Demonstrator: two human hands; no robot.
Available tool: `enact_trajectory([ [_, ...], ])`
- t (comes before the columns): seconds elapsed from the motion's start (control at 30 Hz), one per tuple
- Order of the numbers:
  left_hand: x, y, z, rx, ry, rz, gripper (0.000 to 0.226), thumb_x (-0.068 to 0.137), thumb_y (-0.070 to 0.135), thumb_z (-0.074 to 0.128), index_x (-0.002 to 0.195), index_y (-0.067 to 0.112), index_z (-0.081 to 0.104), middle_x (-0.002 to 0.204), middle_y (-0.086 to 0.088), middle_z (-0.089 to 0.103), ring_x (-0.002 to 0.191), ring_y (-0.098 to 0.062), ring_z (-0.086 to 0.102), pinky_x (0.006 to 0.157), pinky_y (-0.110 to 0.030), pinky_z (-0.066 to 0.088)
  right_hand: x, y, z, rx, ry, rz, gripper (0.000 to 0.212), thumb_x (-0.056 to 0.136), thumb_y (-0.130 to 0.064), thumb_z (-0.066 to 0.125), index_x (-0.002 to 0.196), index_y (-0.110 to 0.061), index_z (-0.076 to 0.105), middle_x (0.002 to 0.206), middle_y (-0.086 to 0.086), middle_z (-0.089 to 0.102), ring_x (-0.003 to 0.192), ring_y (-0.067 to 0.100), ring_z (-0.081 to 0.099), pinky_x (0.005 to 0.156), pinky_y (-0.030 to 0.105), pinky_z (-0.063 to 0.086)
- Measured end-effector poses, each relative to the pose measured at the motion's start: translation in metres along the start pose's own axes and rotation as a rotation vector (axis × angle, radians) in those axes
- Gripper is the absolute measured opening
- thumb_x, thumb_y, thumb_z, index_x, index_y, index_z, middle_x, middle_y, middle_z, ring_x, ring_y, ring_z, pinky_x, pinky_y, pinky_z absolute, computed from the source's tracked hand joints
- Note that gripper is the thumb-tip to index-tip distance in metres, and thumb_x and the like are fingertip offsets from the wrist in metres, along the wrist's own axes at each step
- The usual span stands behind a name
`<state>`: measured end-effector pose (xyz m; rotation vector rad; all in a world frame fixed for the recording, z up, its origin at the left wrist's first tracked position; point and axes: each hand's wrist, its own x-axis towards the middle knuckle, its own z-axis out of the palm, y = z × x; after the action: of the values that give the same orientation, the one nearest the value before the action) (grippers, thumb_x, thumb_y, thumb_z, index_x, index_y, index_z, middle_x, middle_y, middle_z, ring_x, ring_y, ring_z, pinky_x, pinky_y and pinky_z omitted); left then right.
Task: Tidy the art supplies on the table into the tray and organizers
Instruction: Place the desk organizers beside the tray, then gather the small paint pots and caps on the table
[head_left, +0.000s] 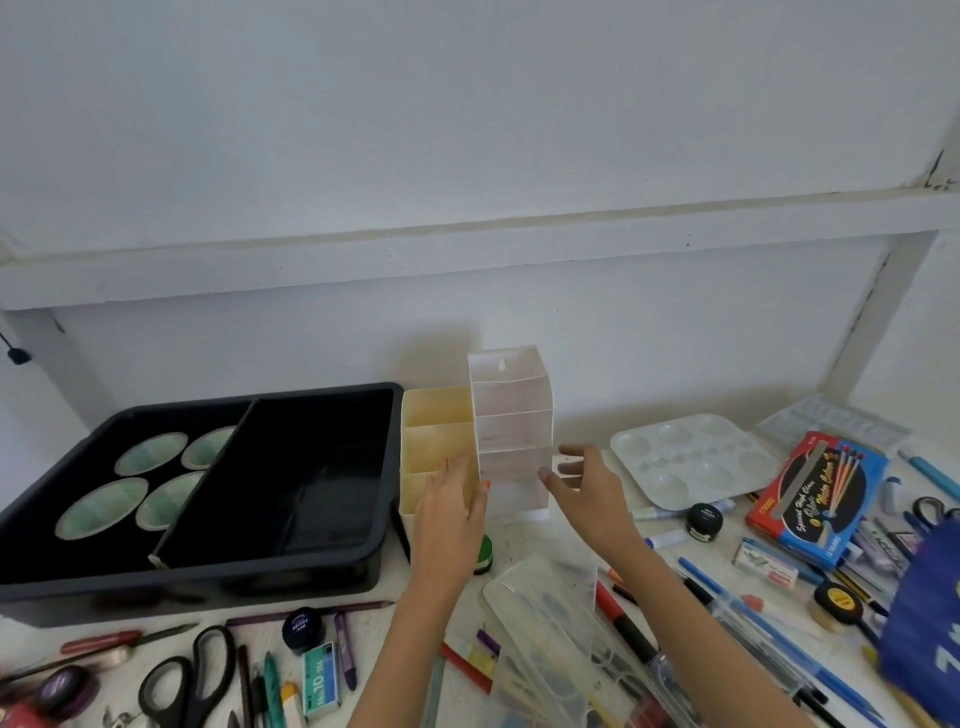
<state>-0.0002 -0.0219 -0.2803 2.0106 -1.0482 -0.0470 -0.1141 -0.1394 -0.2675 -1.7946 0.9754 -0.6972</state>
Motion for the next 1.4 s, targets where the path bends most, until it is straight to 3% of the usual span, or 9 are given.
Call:
enact_trajectory([
  [0.3, -0.088, 0.047, -0.015, -0.320, 0.145, -0.297, 0.026, 0.095, 0.020, 0.051, 0.120, 0.022, 0.056, 0.114, 0.007, 0.061, 0.105, -0.003, 0.054, 0.082, -0.011, 0.037, -0.087, -0.004, -0.038, -0.024, -0.088, -0.090, 0.018, 0.089, -0.016, 0.061, 0.106, -0.024, 0.057, 0.100, -0.010, 0.063, 0.087, 0.001, 0.059, 0.066, 0.009, 0.047],
  [0.47, -0.119, 0.054, -0.003, -0.381, 0.148, -0.383, 0.034, 0.095, 0.027, 0.052, 0.129, 0.024, 0.051, 0.124, 0.007, 0.057, 0.115, -0.006, 0.051, 0.100, -0.038, 0.045, -0.135, 0.005, -0.052, -0.177, -0.162, -0.140, 0.027, 0.088, -0.024, 0.062, 0.112, -0.031, 0.052, 0.109, -0.017, 0.055, 0.102, 0.000, 0.051, 0.089, 0.019, 0.045],
  [0.6, -0.121, 0.056, -0.004, -0.391, 0.179, -0.438, 0.031, 0.096, 0.027, 0.050, 0.127, 0.024, 0.049, 0.129, 0.004, 0.054, 0.119, -0.009, 0.048, 0.103, -0.036, 0.041, -0.161, 0.018, -0.068, -0.217, -0.170, -0.216, 0.031, 0.085, -0.030, 0.065, 0.112, -0.035, 0.048, 0.113, -0.017, 0.050, 0.109, -0.002, 0.046, 0.091, 0.017, 0.041],
  [0.7, -0.120, 0.057, -0.005, -0.373, 0.178, -0.446, 0.025, 0.096, 0.026, 0.050, 0.121, 0.029, 0.049, 0.129, 0.001, 0.054, 0.118, -0.011, 0.048, 0.092, -0.023, 0.039, -0.177, 0.028, -0.080, -0.233, -0.207, -0.210, 0.036, 0.084, -0.034, 0.065, 0.115, -0.035, 0.047, 0.117, -0.013, 0.047, 0.096, -0.016, 0.044, 0.077, 0.002, 0.038],
  [0.8, -0.121, 0.059, -0.005, -0.375, 0.164, -0.456, 0.033, 0.097, 0.025, 0.049, 0.130, 0.021, 0.048, 0.126, 0.000, 0.054, 0.115, -0.012, 0.049, 0.072, -0.004, 0.039, -0.189, 0.035, -0.087, -0.260, -0.241, -0.193, 0.044, 0.082, -0.048, 0.065, 0.120, -0.037, 0.044, 0.112, -0.016, 0.045, 0.099, -0.013, 0.040, 0.072, 0.006, 0.038],
  [1.0, -0.123, 0.061, 0.009, -0.365, 0.128, -0.439, 0.033, 0.095, 0.026, 0.053, 0.127, 0.019, 0.051, 0.124, 0.003, 0.055, 0.116, -0.015, 0.052, 0.094, -0.030, 0.044, -0.209, 0.045, -0.079, -0.555, -0.277, -0.312, 0.082, 0.074, -0.066, 0.056, 0.140, -0.031, 0.022, 0.127, -0.009, 0.035, 0.120, 0.012, 0.032, 0.102, 0.030, 0.033],
  [1.1, -0.124, 0.065, 0.013, -0.342, 0.145, -0.429, 0.033, 0.094, 0.022, 0.055, 0.126, 0.018, 0.052, 0.122, 0.002, 0.055, 0.113, -0.015, 0.051, 0.092, -0.029, 0.044, -0.211, 0.051, -0.074, -0.574, -0.231, -0.344, 0.079, 0.070, -0.065, 0.046, 0.138, -0.030, 0.024, 0.131, -0.005, 0.035, 0.123, 0.015, 0.031, 0.102, 0.029, 0.030],
  [1.33, -0.117, 0.091, 0.018, -0.319, 0.202, -0.317, 0.034, 0.094, 0.023, 0.056, 0.127, 0.016, 0.054, 0.119, 0.005, 0.056, 0.111, -0.009, 0.051, 0.080, -0.012, 0.039, -0.189, 0.048, -0.118, -0.360, -0.161, -0.400, 0.071, 0.072, -0.047, 0.064, 0.135, -0.034, 0.034, 0.128, -0.019, 0.038, 0.118, 0.005, 0.032, 0.099, 0.023, 0.025],
  [1.4, -0.113, 0.100, 0.026, -0.301, 0.153, -0.278, 0.032, 0.094, 0.021, 0.055, 0.126, 0.016, 0.056, 0.119, 0.005, 0.057, 0.111, -0.007, 0.050, 0.084, -0.016, 0.039, -0.175, 0.050, -0.138, -0.394, -0.177, -0.380, 0.074, 0.072, -0.045, 0.068, 0.137, -0.034, 0.033, 0.128, -0.020, 0.037, 0.121, 0.004, 0.031, 0.100, 0.023, 0.022],
])
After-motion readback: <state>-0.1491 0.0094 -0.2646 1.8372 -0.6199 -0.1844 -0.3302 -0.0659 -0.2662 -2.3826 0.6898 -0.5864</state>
